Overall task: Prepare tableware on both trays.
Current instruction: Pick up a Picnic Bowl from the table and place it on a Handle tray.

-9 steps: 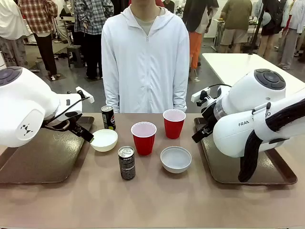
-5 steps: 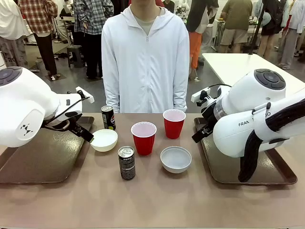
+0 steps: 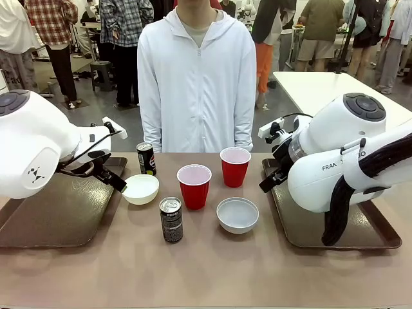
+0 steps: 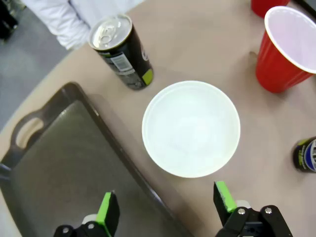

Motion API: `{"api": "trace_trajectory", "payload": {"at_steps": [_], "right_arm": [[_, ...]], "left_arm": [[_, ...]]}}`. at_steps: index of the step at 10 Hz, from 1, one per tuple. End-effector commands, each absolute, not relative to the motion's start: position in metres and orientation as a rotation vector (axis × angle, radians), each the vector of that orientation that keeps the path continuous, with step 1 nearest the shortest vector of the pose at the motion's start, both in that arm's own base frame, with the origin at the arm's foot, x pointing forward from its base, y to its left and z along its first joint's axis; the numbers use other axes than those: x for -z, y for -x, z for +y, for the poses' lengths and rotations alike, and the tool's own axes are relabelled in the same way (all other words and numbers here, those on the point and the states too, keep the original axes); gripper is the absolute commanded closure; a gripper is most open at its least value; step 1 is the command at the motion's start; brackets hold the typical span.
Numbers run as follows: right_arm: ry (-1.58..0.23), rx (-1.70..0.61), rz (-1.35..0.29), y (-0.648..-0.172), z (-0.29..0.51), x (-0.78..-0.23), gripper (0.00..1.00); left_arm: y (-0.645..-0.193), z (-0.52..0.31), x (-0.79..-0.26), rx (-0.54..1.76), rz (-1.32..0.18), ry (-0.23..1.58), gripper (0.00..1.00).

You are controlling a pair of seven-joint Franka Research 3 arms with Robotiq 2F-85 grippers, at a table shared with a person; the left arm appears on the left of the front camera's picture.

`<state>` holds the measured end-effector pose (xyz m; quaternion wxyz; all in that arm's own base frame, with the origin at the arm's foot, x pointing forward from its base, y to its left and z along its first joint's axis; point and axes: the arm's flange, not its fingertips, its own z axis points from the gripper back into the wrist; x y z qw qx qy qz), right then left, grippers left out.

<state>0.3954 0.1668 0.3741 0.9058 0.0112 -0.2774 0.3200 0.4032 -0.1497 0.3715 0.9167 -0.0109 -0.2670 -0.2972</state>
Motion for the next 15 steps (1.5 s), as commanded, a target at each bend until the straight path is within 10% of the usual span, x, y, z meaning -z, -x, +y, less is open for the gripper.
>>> {"api": "trace_trajectory", "payload": {"at_steps": [1,8,15], "right_arm": [[-0.023,-0.661,-0.573,-0.395,0.167,-0.374,0.0],[-0.023,-0.661,-0.573,-0.395,0.167,-0.374,0.0],[-0.071,-0.577,-0.169,-0.214,0.1,-0.412,0.0]], "left_arm": [[-0.403,-0.15,-0.372,0.612,-0.55,0.022,0.0],[-0.403,-0.15,-0.372,0.612,-0.549,0.022,0.0],[-0.266,-0.097,-0.424,0.698,-0.123,0.203,0.0]]}}
